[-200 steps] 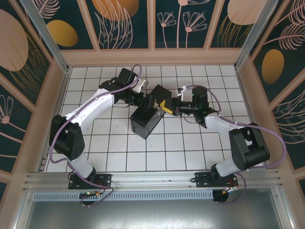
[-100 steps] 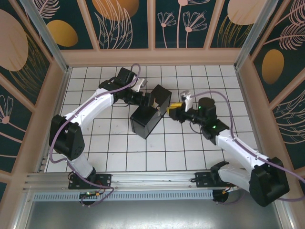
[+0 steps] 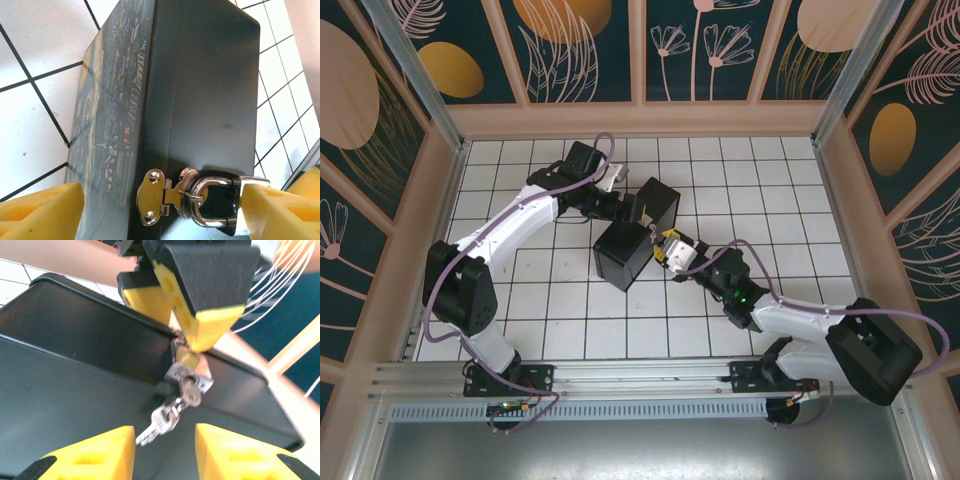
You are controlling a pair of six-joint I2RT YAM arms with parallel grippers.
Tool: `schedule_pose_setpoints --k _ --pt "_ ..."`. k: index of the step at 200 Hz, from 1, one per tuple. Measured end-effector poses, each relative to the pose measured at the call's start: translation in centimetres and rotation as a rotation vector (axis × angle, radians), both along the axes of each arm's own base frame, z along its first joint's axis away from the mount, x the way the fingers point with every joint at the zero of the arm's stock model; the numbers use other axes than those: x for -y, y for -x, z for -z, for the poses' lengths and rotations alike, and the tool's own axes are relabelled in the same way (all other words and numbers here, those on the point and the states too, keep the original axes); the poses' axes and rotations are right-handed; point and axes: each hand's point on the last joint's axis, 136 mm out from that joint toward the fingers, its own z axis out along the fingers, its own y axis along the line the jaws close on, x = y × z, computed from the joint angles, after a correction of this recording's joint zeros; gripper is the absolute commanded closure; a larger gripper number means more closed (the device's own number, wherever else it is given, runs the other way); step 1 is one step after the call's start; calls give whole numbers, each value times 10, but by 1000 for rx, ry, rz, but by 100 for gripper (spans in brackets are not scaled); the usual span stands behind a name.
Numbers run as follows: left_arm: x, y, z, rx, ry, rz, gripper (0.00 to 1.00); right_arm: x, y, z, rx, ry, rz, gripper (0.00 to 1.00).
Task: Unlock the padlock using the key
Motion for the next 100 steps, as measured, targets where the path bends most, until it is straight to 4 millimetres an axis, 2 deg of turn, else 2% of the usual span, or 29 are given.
schedule_pose_setpoints --k 42,100 --pt "0 -1 0 2 -3 -3 19 1 -11 -6 154 71 51 63" --pt "-2 -4 4 0 -19 -6 19 -4 -11 -16 188 83 31 63"
